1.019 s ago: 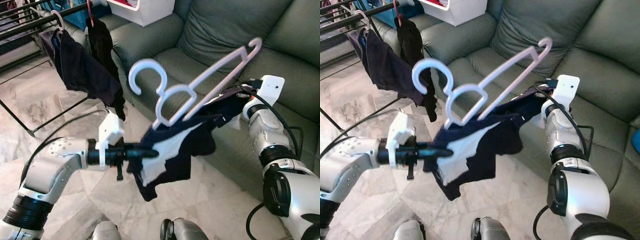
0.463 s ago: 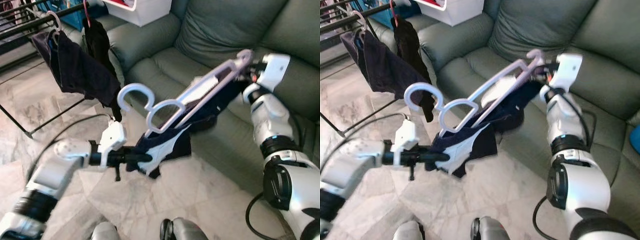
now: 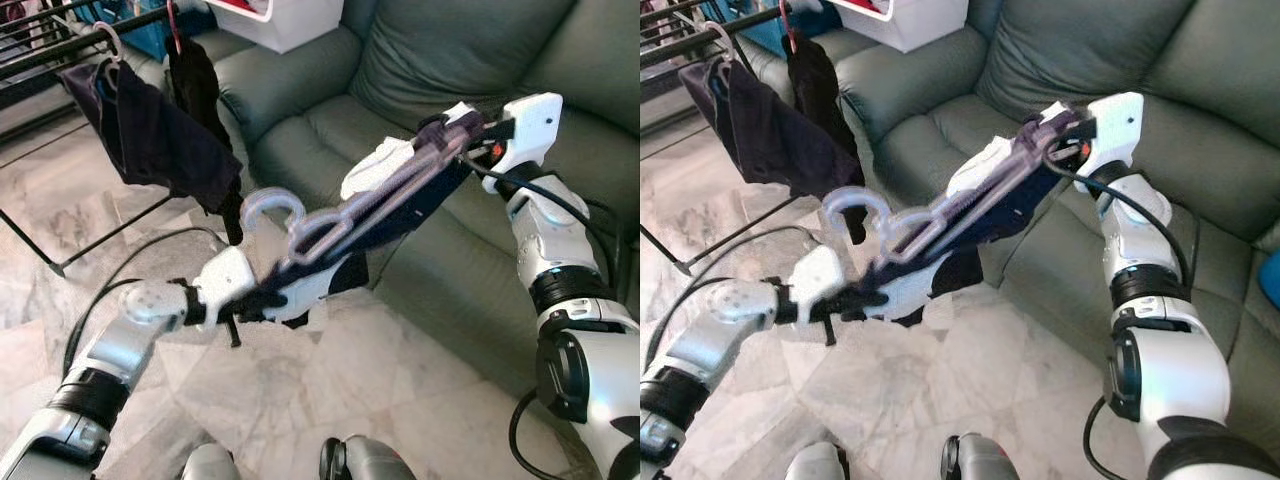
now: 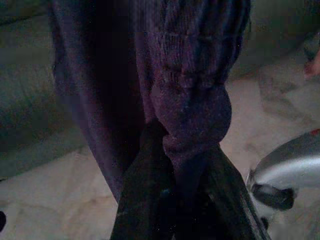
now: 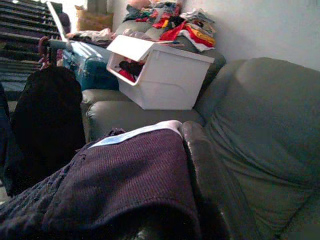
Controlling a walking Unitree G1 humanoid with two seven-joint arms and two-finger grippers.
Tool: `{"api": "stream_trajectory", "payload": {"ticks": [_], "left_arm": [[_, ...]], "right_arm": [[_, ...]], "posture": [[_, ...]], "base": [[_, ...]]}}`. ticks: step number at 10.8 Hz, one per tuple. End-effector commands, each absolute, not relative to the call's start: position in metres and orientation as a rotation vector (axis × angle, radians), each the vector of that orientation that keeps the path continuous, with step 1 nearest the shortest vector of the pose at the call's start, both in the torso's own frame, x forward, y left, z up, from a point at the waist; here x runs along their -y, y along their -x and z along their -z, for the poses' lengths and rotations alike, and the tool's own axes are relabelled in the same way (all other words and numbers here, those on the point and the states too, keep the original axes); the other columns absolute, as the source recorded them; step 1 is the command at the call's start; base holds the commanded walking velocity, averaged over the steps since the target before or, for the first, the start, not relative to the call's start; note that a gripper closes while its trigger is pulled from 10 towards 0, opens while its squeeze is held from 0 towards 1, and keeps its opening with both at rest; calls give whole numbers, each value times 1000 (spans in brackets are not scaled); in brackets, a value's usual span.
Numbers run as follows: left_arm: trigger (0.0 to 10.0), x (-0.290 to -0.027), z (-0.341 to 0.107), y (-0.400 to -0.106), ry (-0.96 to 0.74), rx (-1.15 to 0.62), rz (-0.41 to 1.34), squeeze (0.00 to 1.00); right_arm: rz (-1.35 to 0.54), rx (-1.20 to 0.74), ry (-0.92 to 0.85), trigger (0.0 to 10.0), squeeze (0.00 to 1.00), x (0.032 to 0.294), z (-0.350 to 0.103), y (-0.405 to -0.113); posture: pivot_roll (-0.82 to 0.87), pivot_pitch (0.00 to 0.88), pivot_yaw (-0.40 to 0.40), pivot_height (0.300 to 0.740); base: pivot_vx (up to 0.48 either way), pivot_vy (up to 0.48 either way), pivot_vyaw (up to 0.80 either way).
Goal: Hang hanger
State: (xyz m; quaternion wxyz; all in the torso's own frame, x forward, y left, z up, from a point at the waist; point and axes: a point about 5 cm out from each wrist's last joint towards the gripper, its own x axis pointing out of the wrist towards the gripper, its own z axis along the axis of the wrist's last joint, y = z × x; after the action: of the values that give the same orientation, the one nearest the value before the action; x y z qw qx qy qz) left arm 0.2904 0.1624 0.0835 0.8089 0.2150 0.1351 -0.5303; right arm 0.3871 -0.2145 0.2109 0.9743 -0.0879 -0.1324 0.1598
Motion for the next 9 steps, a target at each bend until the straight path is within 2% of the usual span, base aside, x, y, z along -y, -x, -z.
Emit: {"api": "stream_trajectory", "payload": {"ticks": [1, 2, 4, 6, 8, 9], "left_arm": [[0, -182, -60, -281, -538, -438, 1123, 0], [0, -186, -57, -279, -560, -449, 1123, 0], [0, -192, -51, -275, -535, -480, 1126, 0], [0, -198, -44, -275, -566, -526, 1100, 0], [0, -202, -43, -285, -477, -503, 967, 0], [0, -197, -46, -284, -432, -463, 993, 0]], "right_arm": [[-235, 408, 244, 0, 0, 235, -248, -385], [-200, 420, 268, 0, 0, 237, -251, -385], [-27, 455, 255, 0, 0, 258, -267, -385], [-36, 508, 263, 0, 0, 258, -283, -385], [-11, 585, 265, 0, 0, 265, -309, -382], [8, 578, 231, 0, 0, 272, -308, -381]], "posture": [[-30, 90, -77, 740], [-30, 90, -77, 740], [-29, 88, -80, 740], [-32, 83, -83, 740], [-34, 80, -83, 740], [-38, 81, -85, 740]], "base": [[0, 0, 0], [0, 0, 0], [0, 0, 0], [0, 0, 0], [0, 0, 0], [0, 0, 0]]}}
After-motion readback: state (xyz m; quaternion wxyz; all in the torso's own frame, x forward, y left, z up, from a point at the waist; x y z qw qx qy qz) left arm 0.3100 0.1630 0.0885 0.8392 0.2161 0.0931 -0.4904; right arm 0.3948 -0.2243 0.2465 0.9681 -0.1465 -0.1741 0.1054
